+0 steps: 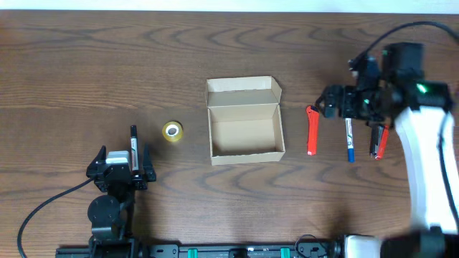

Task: Pack container
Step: 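Reach right gripper down and grasp the red box cutter, then carry the box cutter left and lower it into the box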

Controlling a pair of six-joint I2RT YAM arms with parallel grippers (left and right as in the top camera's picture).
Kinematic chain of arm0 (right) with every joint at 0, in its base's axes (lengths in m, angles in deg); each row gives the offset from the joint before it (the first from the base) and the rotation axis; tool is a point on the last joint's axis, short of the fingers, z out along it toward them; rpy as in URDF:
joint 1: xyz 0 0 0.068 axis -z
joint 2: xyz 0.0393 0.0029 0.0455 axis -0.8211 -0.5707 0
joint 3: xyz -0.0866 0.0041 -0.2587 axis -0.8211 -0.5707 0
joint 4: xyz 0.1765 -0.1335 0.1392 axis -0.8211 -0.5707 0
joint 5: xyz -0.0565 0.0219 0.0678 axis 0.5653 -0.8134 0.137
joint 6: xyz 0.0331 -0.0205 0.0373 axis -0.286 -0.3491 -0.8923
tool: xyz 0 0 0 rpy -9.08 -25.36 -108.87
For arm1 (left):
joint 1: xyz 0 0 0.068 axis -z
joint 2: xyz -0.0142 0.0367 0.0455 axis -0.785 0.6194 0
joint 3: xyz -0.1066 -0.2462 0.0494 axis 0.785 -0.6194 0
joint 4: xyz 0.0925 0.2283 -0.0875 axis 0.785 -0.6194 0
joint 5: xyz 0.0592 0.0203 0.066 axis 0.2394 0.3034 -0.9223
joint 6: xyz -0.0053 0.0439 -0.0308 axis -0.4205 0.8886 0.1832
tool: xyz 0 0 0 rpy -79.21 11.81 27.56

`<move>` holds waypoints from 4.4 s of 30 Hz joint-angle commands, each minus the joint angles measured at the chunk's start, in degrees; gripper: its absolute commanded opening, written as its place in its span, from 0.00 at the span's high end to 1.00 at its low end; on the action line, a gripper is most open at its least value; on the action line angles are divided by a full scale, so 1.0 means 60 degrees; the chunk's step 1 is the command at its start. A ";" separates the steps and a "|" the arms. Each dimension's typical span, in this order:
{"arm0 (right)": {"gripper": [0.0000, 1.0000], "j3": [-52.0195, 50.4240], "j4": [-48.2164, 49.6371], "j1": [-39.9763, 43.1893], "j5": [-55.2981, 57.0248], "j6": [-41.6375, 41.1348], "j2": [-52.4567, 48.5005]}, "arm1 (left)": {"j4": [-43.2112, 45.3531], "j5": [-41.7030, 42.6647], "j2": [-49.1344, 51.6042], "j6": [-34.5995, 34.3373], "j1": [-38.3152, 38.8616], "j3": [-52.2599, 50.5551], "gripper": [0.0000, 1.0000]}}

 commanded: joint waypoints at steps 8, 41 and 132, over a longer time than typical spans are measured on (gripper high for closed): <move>0.01 0.0069 -0.0153 -0.0040 0.1384 -0.0219 -0.2371 | -0.0477 -0.0004 -0.0004 -0.0080 0.0040 -0.0146 0.05; 0.01 0.0033 0.1104 -0.1173 0.1759 -0.0627 -0.4379 | -0.0474 -0.0007 -0.0004 -0.0076 0.0040 -0.0146 0.05; 0.99 0.0998 0.0557 -0.4776 -0.2860 0.8663 0.0222 | -0.0466 -0.0007 -0.0004 -0.0368 0.0040 -0.0146 0.05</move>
